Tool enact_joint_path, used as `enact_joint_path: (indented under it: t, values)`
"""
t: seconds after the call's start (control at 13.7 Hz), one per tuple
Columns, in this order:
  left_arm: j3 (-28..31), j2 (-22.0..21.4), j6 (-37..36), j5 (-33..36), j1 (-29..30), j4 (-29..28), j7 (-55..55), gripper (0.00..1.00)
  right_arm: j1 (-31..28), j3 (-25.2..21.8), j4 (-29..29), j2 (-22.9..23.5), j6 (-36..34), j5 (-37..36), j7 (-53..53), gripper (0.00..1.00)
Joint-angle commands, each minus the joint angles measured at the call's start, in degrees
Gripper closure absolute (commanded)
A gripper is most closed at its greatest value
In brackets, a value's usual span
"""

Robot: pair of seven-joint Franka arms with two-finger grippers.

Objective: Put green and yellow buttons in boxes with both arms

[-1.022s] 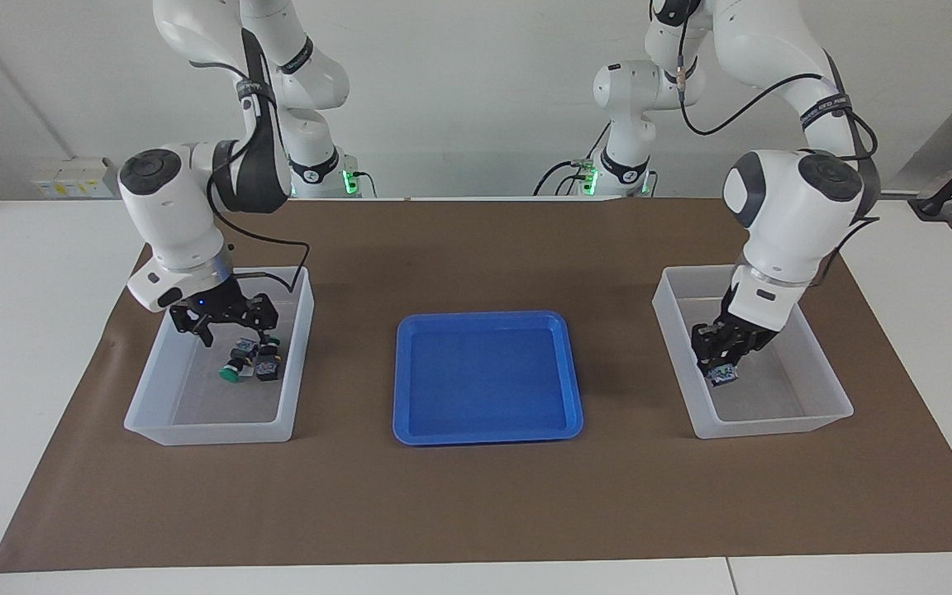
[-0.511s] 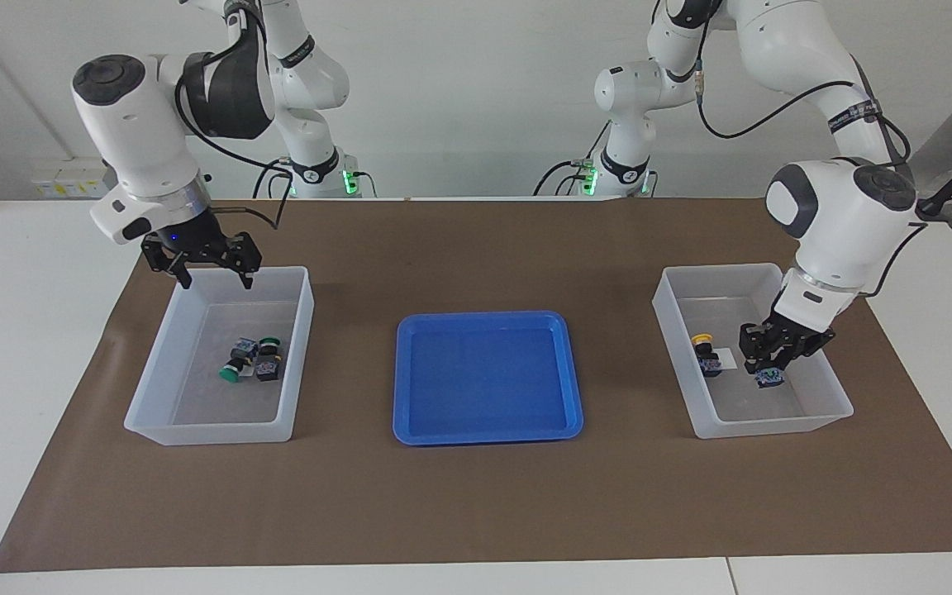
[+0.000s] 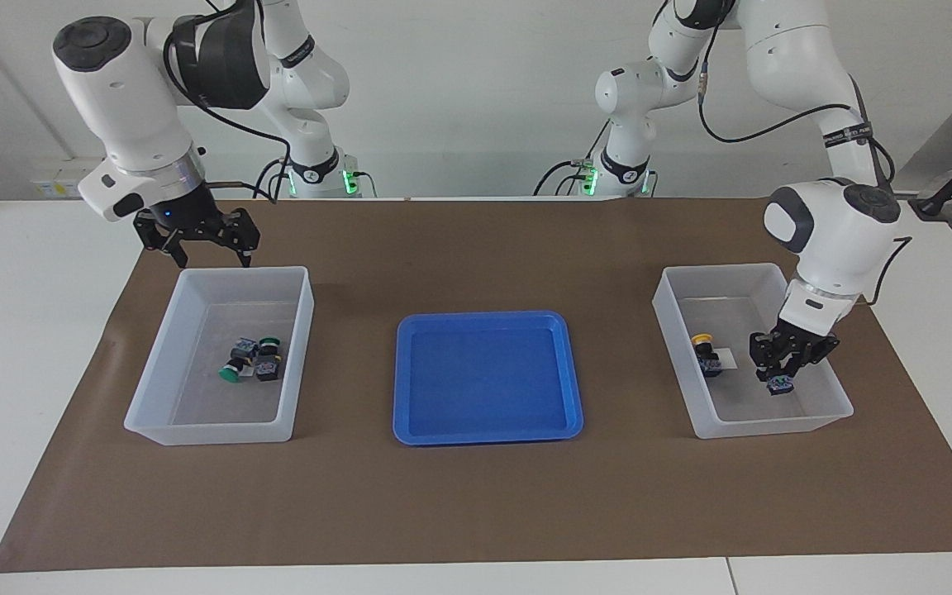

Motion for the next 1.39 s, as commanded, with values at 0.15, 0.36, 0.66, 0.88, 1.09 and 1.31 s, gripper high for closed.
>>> enact_joint_path:
  t: [0.15,0.36,0.66,0.88,1.09,1.31]
  values:
    - [-0.43,1.46,5.33,0.66,2.12,-2.85,1.81,1.00,-0.19,0.26,0.31,-0.89,-1.19,1.27,0.23,0.00]
    - [-0.43,1.47,5.33,0.66,1.85,-3.56,1.38,0.99,-0.28,0.26,0.31,-0.80,-1.10,1.27,0.23,0.00]
    - [-0.43,1.47,4.63,0.66,1.41,-3.47,1.64,0.39,-0.28,0.26,0.31,-0.80,-1.10,1.27,0.23,0.00]
    - [-0.43,1.47,3.76,0.66,1.15,-2.95,1.64,0.37,-0.28,0.26,0.31,-0.80,-1.10,1.27,0.23,0.00]
    - [-0.43,1.38,-1.14,0.66,0.19,0.47,1.38,0.39,-0.28,0.26,0.31,-0.80,-1.10,1.27,0.23,0.00]
    - [-0.34,1.03,-12.73,0.66,-1.66,8.28,1.11,0.42,-0.28,0.26,0.31,-0.80,-1.10,1.27,0.23,0.00]
